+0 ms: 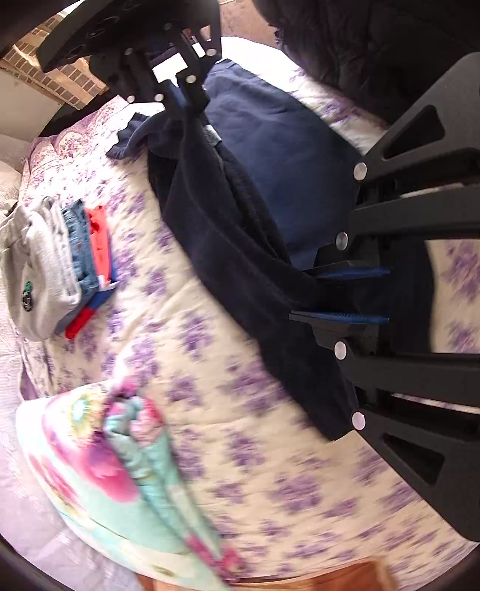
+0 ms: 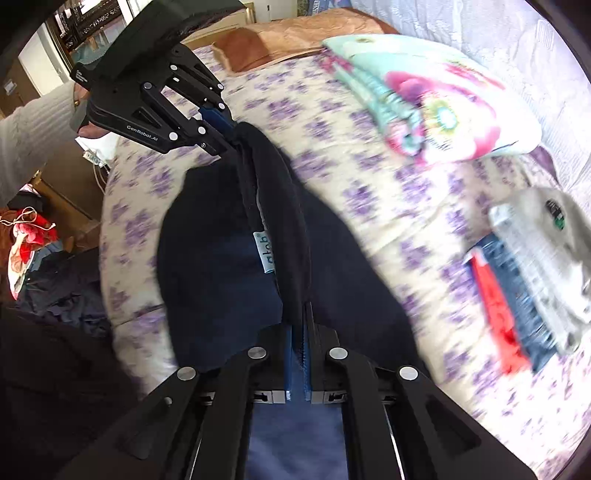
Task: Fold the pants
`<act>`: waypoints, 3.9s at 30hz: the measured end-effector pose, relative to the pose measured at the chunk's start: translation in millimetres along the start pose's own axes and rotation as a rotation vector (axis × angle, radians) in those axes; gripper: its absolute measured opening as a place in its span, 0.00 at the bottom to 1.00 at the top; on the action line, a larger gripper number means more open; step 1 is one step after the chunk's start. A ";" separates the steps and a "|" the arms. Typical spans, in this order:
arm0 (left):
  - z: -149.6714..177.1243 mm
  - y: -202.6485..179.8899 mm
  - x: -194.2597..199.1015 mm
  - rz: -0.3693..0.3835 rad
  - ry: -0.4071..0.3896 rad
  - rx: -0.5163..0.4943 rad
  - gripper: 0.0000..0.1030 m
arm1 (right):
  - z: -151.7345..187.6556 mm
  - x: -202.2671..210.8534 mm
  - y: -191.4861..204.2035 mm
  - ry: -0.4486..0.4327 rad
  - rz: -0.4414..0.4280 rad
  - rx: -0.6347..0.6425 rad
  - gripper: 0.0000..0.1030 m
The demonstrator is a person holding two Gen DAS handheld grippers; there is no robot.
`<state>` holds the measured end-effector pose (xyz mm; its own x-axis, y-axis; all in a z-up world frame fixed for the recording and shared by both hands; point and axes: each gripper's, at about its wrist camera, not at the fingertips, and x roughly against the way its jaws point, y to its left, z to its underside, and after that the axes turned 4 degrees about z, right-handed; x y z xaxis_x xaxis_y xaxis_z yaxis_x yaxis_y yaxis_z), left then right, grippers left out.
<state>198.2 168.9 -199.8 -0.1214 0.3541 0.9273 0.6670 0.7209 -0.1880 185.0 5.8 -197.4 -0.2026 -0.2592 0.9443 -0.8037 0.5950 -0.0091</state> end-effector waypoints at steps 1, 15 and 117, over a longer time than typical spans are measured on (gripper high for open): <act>15.2 -5.9 -1.7 0.007 0.015 0.017 0.13 | 6.9 -5.5 15.4 0.020 -0.019 -0.002 0.05; 113.8 -11.9 -36.5 0.096 0.097 0.185 0.21 | 57.2 -108.7 129.0 0.142 0.142 -0.033 0.05; 91.5 -95.7 -125.3 0.186 0.061 0.577 0.35 | -4.5 -82.6 -91.5 0.108 -0.101 -0.333 0.31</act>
<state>82.3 110.1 -327.6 0.0129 0.4824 0.8758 0.1643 0.8630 -0.4778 277.8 -23.8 -273.1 -0.0575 -0.2582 0.9644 -0.5866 0.7904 0.1766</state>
